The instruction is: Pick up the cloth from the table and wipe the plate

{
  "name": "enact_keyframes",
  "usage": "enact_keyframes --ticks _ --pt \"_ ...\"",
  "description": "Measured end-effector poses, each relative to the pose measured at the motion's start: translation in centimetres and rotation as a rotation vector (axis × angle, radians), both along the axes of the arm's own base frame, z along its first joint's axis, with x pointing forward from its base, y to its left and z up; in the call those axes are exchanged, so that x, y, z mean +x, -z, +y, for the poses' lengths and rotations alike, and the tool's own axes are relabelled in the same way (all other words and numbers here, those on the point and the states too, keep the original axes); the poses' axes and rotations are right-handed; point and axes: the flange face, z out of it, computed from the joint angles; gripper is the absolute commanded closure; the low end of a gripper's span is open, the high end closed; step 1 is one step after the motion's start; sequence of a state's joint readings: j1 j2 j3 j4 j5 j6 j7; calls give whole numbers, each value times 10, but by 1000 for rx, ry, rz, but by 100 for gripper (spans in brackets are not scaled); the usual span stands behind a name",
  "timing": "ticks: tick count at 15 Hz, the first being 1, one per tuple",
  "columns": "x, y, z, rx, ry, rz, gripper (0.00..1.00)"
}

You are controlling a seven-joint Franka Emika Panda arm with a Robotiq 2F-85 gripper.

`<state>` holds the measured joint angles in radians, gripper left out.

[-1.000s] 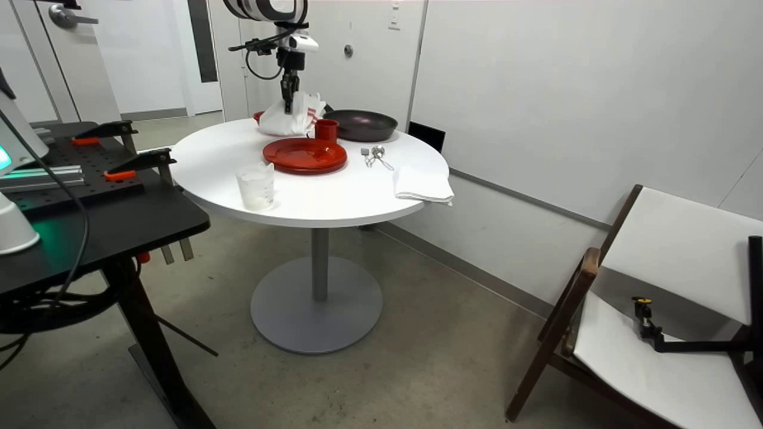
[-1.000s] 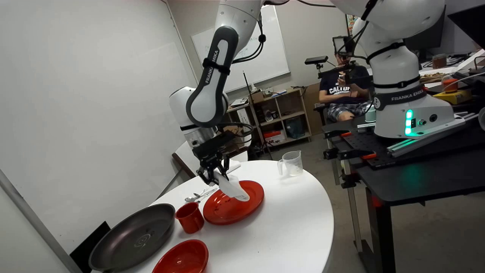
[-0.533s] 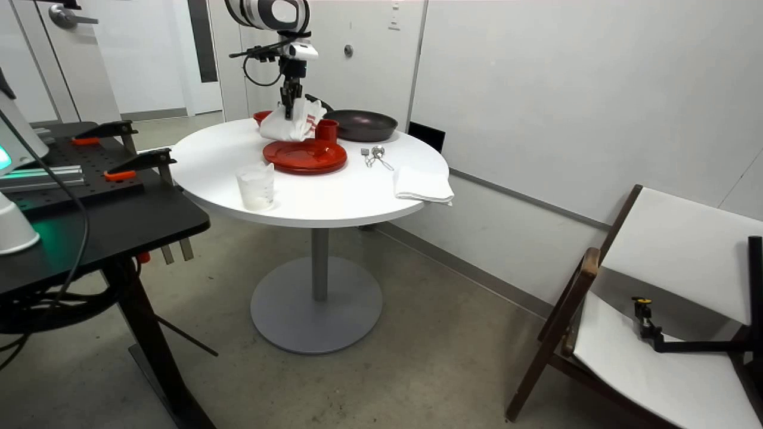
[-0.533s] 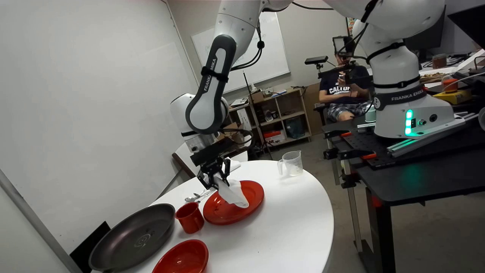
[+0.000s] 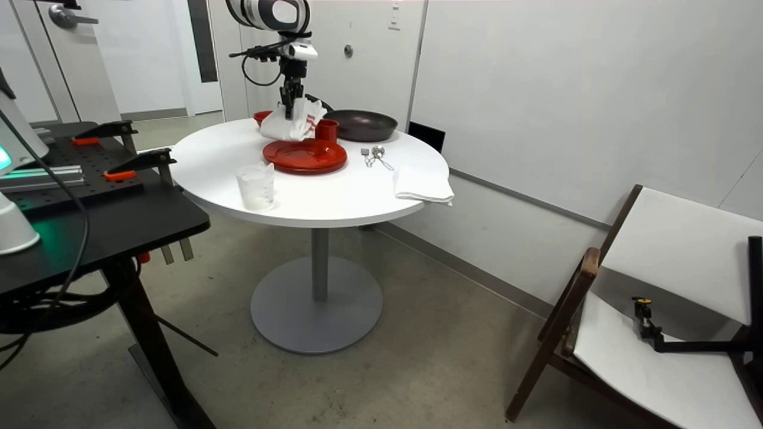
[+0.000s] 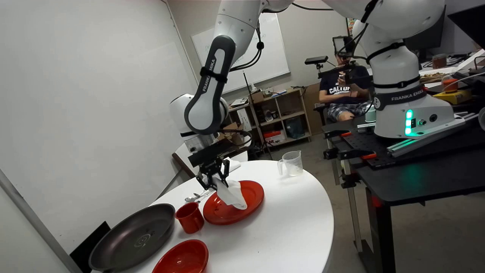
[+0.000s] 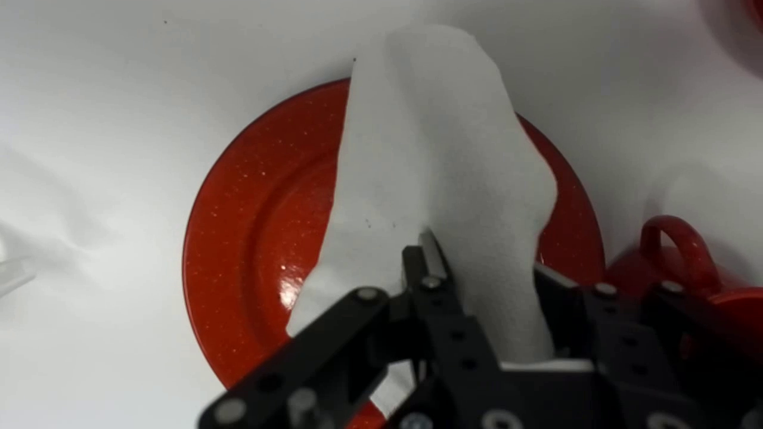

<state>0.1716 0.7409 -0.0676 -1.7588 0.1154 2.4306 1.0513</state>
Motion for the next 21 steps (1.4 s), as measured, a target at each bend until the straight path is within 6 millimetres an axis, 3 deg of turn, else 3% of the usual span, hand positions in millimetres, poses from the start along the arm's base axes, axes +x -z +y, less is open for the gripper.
enact_keyframes --ticks 14,15,21 --pt "1 -1 0 1 0 -2 77" --pt "1 -1 0 1 0 -2 93" --pt "1 4 -3 4 21 -4 93"
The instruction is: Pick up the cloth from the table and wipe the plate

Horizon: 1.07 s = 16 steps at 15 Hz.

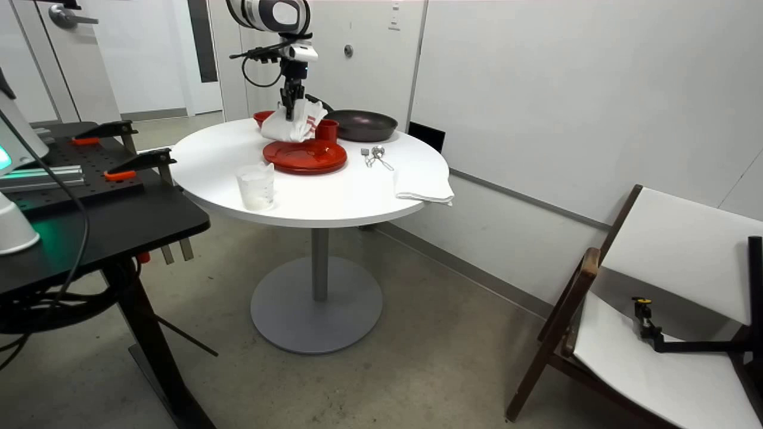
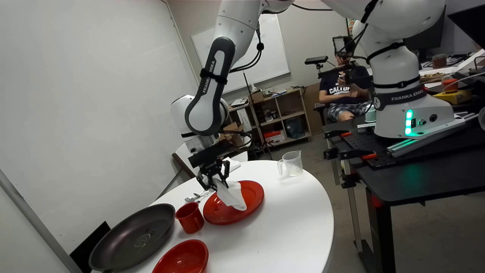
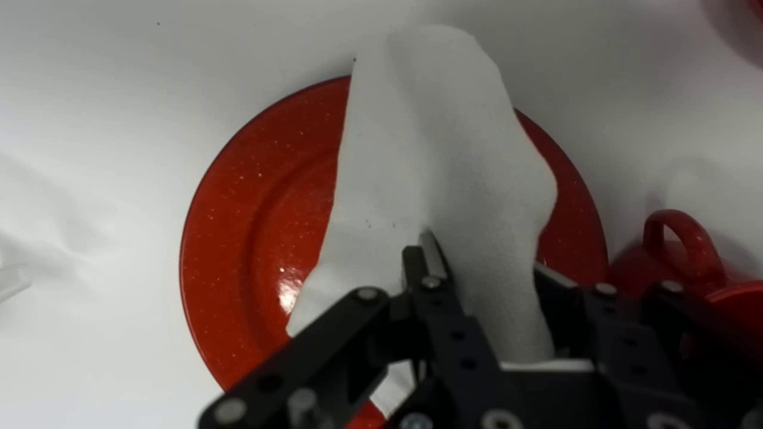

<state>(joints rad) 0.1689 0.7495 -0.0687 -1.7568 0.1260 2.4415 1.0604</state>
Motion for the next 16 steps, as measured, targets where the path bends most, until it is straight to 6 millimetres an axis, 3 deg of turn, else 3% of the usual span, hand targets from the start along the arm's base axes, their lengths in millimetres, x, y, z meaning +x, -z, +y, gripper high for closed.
enact_keyframes --ticks 10,16 --pt "10 62 -55 5 233 -61 93" --pt "11 84 -58 -7 241 -57 93"
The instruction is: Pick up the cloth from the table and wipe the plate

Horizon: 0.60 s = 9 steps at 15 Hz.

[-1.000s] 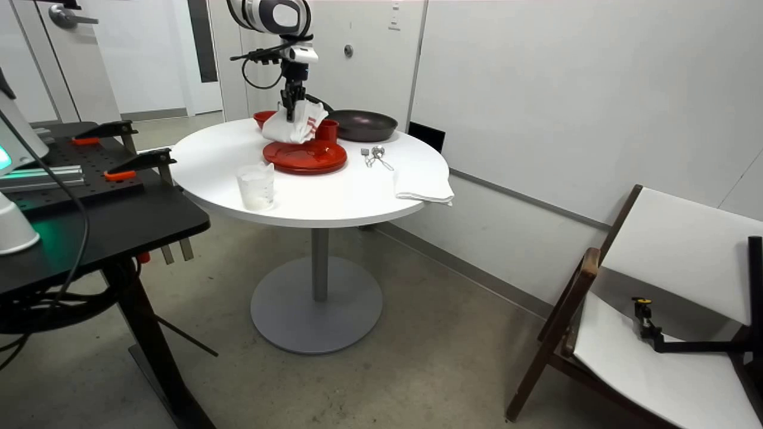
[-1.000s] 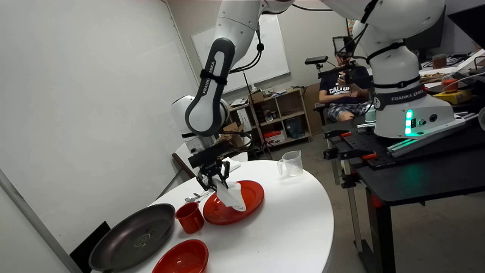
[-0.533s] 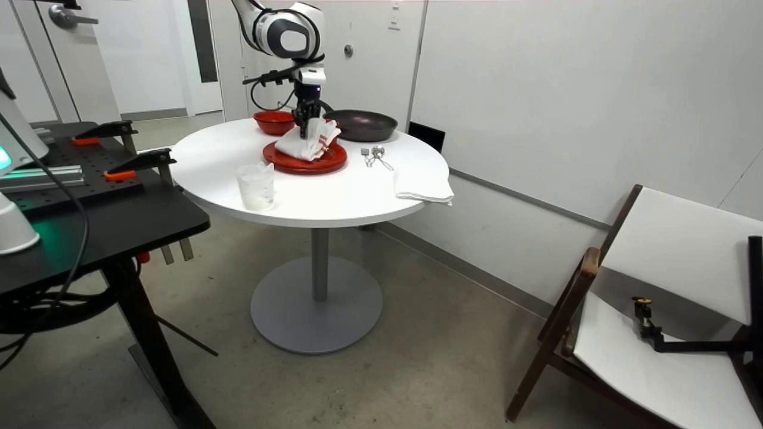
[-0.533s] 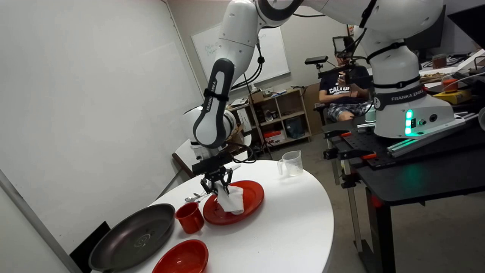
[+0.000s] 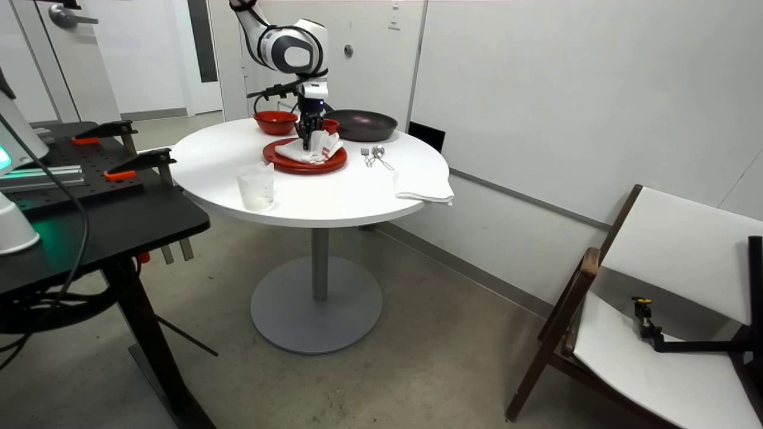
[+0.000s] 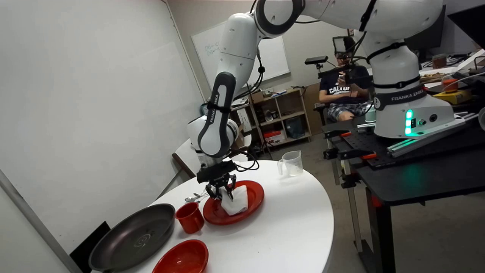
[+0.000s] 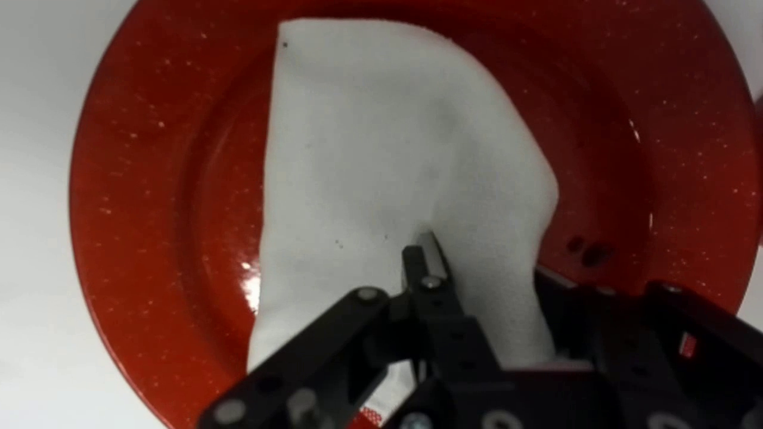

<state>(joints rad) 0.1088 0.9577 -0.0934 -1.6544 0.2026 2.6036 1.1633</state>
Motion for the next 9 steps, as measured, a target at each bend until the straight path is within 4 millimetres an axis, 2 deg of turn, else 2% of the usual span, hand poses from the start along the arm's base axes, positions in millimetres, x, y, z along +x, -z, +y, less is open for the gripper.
enact_keyframes --ticks 4,9 --pt "6 1 4 -7 -24 -32 93" --pt "18 -11 -4 -27 -5 -156 94"
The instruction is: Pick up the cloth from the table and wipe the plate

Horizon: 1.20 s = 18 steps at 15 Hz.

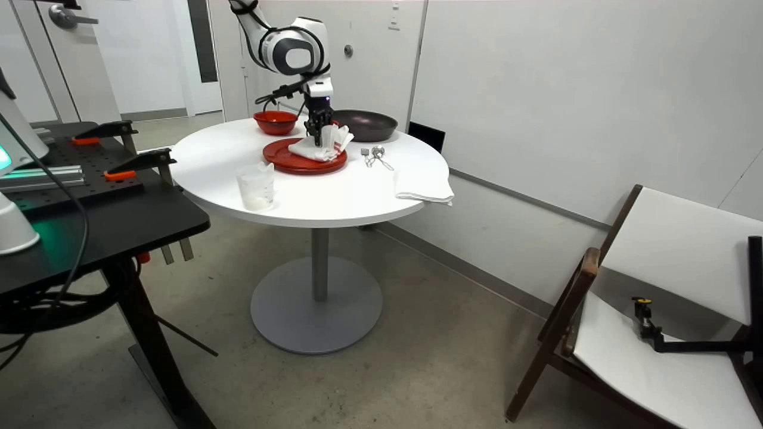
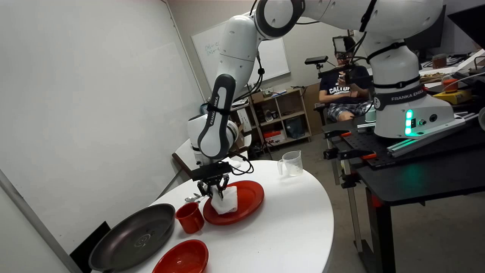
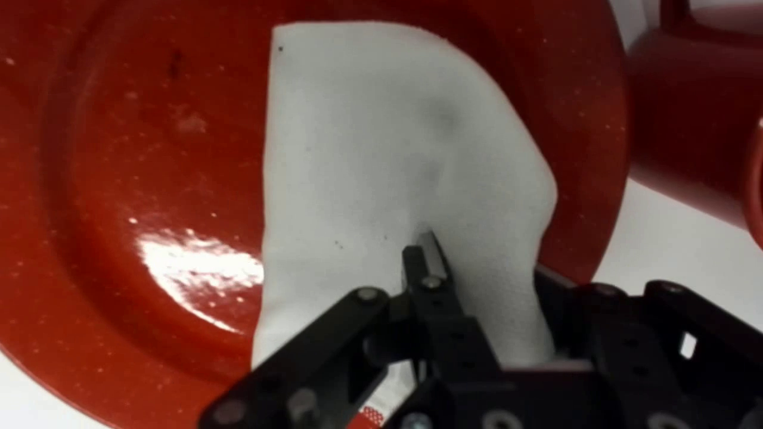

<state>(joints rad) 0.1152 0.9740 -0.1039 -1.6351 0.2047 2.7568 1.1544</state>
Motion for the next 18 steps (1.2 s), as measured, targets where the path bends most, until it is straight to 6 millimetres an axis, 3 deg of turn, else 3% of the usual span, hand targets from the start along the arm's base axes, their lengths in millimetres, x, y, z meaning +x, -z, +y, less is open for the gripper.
enact_keyframes --ticks 6,12,18 --pt "6 -4 -6 -2 25 -94 93" --pt "-1 4 24 205 -100 -39 93" --pt "-10 12 9 254 -143 38 93"
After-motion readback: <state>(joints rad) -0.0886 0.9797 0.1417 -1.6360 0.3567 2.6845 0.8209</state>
